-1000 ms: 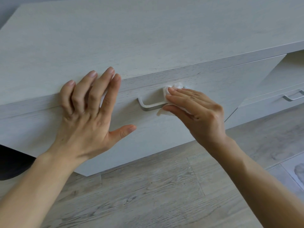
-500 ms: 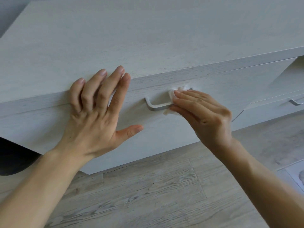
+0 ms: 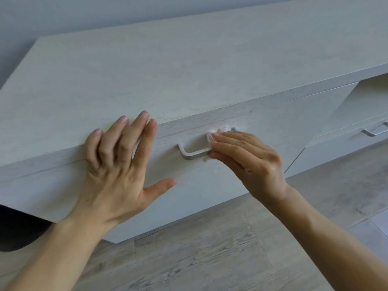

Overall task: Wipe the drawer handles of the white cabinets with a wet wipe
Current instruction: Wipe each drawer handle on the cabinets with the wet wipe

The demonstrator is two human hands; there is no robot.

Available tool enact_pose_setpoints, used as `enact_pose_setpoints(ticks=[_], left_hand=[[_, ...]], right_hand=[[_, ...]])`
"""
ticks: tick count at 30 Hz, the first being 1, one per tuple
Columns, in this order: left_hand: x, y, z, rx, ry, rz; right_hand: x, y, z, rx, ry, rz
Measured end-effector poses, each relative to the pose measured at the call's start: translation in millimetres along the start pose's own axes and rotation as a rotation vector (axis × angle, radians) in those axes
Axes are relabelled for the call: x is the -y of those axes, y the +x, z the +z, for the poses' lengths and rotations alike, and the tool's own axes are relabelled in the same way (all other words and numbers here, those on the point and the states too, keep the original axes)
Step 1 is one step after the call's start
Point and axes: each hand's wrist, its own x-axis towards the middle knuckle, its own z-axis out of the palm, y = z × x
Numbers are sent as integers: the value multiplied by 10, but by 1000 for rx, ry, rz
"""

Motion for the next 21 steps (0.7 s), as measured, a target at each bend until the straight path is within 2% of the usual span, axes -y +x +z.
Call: enact_pose_setpoints(ticks=[6,13,16,21], left_hand=[[-12,-3,2,-5,-20,-5],[-12,0,13,-9,7,-4],[-21,5,11,-6,7,-6],[-21,0,22,-24,9,-7]], right_hand=[[183,64,240,93,90,-84],[-167,-16,-98,31,-26,-86],[-2,-11,53,5,-12,-80],[255,29,335,62,67,-97]])
